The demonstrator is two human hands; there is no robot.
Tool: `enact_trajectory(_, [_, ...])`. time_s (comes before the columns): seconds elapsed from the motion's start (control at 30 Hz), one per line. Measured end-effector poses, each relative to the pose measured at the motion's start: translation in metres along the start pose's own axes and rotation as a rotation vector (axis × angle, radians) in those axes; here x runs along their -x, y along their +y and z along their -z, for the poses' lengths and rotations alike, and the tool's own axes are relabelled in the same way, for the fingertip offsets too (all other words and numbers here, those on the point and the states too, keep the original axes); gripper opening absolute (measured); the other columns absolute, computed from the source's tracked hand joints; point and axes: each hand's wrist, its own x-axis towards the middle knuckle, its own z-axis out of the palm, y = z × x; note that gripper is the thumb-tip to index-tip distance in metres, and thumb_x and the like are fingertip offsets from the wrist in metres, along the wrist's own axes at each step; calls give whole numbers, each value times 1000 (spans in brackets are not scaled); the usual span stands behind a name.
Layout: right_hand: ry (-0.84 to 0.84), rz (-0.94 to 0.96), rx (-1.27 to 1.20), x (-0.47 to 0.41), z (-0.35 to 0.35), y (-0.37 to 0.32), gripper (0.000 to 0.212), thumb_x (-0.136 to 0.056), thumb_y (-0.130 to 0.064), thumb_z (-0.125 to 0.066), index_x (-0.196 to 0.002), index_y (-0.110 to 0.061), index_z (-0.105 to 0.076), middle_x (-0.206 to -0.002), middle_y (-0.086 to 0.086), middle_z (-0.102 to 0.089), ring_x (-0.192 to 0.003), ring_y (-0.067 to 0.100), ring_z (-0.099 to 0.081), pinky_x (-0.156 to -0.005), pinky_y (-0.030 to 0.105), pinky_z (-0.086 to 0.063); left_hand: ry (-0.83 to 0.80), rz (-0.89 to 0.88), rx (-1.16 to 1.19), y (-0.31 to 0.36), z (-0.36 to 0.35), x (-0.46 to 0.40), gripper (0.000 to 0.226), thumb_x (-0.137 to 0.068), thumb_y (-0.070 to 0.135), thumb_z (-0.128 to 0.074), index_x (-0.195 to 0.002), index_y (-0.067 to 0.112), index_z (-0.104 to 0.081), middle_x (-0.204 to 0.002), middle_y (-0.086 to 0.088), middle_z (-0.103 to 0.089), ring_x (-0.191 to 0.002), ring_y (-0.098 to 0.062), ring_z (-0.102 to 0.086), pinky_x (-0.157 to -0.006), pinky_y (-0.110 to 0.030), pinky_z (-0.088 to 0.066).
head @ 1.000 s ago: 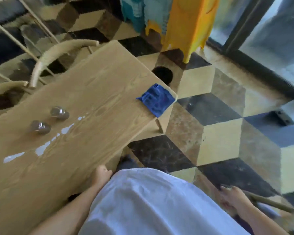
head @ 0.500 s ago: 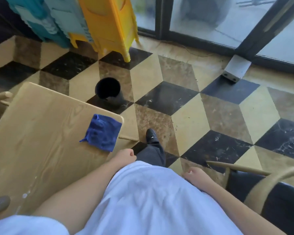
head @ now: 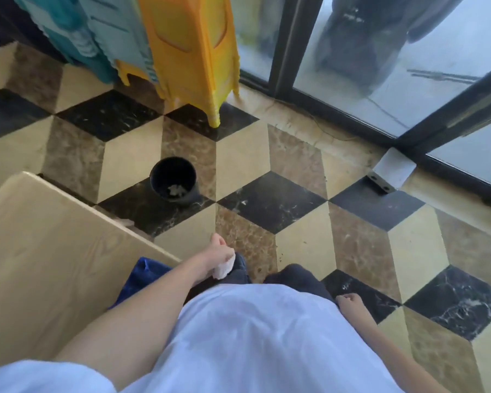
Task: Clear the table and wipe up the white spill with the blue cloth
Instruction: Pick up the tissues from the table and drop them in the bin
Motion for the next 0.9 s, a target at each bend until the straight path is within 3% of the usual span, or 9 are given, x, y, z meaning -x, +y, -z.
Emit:
enact_trajectory(0.1, [-85, 131, 158, -27, 27, -46, 11, -90, -25, -45, -79, -22, -44, -81, -2, -44, -72, 16, -47, -68, 32, -34, 5, -20, -40, 13, 7, -11, 18, -79, 7, -49, -90, 20, -44, -92, -8, -50, -80, -21, -46, -67, -32, -38])
enact_trajectory(0.2, [-160, 90, 99, -64, 47, -82, 19, -96, -21, -41, -102, -13, -57, -101, 4, -60, -95, 22, -57, -81, 36, -43, -10, 5, -115, 23, 7, -16, 15, -81, 3, -50, -85, 18, -50, -85, -2, -49, -75, -17, -42, -62, -29, -35])
enact_trajectory(0.37, [-243, 111, 163, -131, 91, -153, 25, -98, -19, -38, -108, -8, -59, -111, 9, -61, -98, 25, -56, -86, 36, -42, 147, 119, 131, 40, 18, -37, 14, -81, 8, -46, -77, 21, -42, -77, -5, -44, -69, -19, -37, -57, -29, -29])
enact_trajectory(0.47, [-269, 178, 165, -168, 132, -207, 22, -101, -17, -41, -109, -6, -58, -98, 10, -57, -95, 30, -57, -75, 30, -39, 376, 211, 306, 65, 35, -51, 14, -76, 8, -43, -73, 21, -38, -74, -4, -43, -68, -20, -36, -57, -29, -31])
enact_trajectory(0.6, [-321, 138, 221, -221, 181, -266, 17, -99, -18, -43, -97, -7, -57, -75, 7, -54, -52, 20, -47, -45, 22, -29, 652, 253, 398, 102, 41, -56, 15, -79, 1, -39, -76, 16, -41, -71, -5, -47, -60, -23, -39, -45, -26, -29])
enact_trajectory(0.7, [-321, 152, 205, -264, 207, -312, 17, -98, 0, -38, -87, -5, -50, -54, 6, -46, -31, 12, -42, -33, 13, -25, 621, 203, 331, 124, 40, -66, 40, -84, 2, -39, -91, 28, -69, -95, 3, -63, -87, -24, -59, -69, -28, -44])
enact_trajectory(0.73, [-288, 172, 278, -272, 215, -327, 20, -97, 4, -39, -81, -4, -48, -52, 8, -43, -26, 12, -39, -31, 12, -22, 578, 204, 305, 130, 38, -66, 45, -83, 1, -39, -86, 30, -73, -98, 4, -66, -93, -23, -61, -76, -29, -46])
enact_trajectory(0.83, [-225, 188, 350, -287, 227, -370, 17, -93, -3, -45, -78, -6, -52, -59, 11, -48, -39, 17, -42, -42, 19, -25, 482, 228, 349, 139, 35, -68, 38, -80, 2, -43, -58, 23, -66, -74, -1, -65, -80, -25, -61, -72, -32, -48])
enact_trajectory(0.9, [-236, 205, 370, -292, 229, -399, 12, -92, -10, -47, -85, -5, -55, -60, 10, -46, -44, 18, -39, -46, 23, -26, 489, 286, 483, 145, 43, -65, 28, -89, 14, -45, -63, 19, -55, -71, -4, -55, -72, -23, -51, -67, -33, -40])
